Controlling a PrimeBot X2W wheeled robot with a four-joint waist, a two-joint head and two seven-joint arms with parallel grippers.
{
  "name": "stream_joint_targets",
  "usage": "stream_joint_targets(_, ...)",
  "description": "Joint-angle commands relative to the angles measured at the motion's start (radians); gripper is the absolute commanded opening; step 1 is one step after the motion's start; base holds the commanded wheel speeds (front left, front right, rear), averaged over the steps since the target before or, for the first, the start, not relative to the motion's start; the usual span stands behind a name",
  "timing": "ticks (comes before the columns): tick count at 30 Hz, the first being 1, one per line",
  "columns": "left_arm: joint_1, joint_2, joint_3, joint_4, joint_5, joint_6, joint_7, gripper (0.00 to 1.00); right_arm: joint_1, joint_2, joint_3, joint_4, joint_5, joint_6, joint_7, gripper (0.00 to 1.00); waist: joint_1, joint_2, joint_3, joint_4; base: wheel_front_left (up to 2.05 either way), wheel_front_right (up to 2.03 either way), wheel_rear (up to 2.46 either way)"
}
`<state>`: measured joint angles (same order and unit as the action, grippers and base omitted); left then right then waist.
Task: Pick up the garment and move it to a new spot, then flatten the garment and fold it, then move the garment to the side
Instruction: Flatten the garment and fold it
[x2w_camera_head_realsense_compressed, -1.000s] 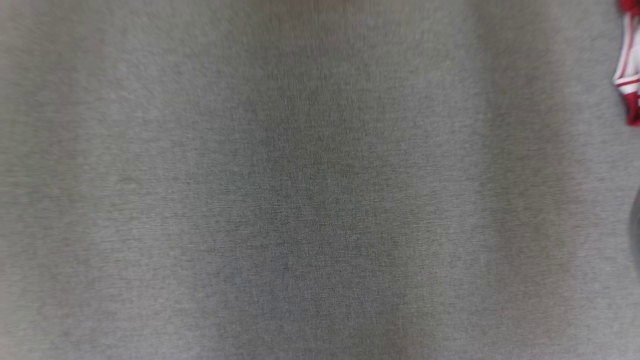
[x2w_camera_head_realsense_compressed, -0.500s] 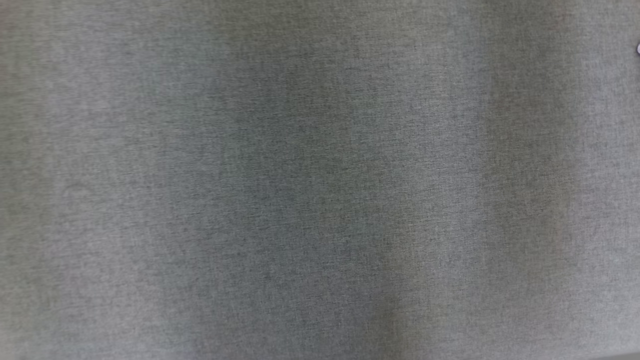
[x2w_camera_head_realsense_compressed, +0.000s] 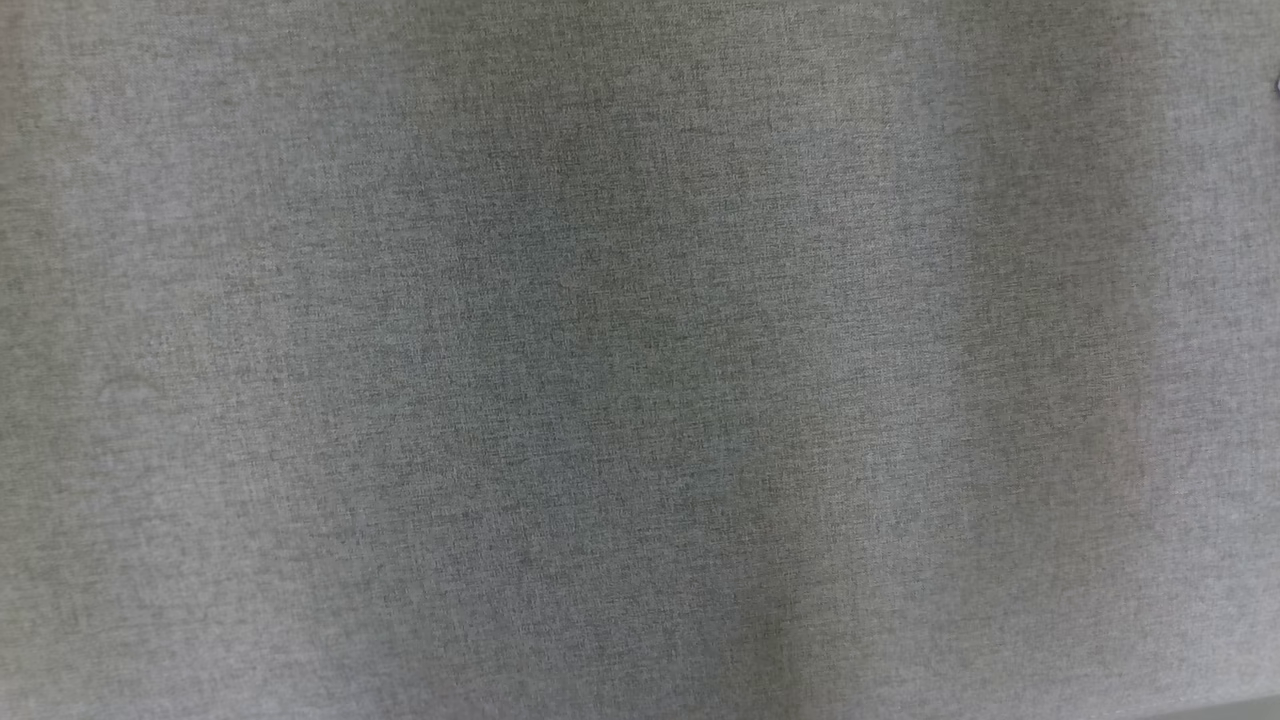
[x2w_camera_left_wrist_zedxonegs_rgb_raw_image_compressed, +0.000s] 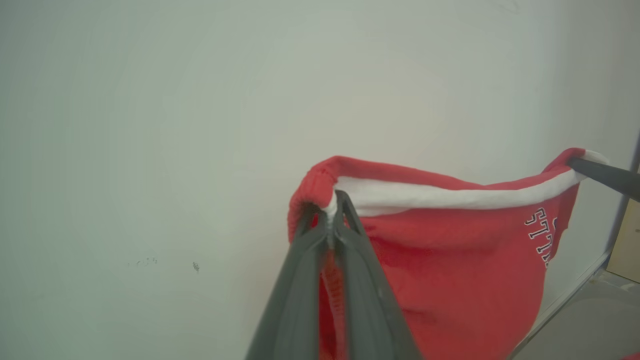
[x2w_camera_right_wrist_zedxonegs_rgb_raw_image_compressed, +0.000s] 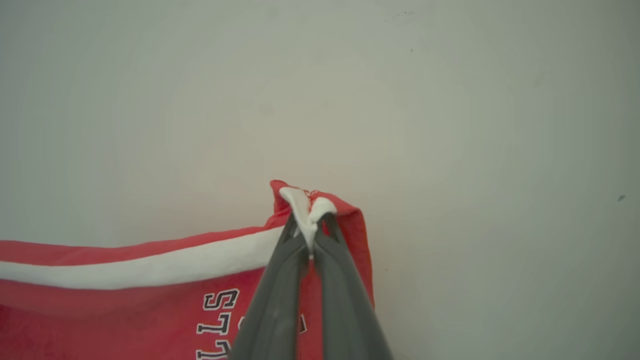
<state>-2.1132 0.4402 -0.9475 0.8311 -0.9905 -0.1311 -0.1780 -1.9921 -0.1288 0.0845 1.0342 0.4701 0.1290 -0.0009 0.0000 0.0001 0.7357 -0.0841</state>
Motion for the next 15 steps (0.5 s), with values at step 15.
stream_joint_targets(15, 0.339, 0.106, -0.051, -0.140, -0.158, 0.002, -0.086, 0.00, 0.276, 0.021, 0.143, -0.100, 0.174, 0.003, -0.046, 0.00, 0.0000, -0.0001, -0.127, -0.007, 0.00, 0.00, 0.00)
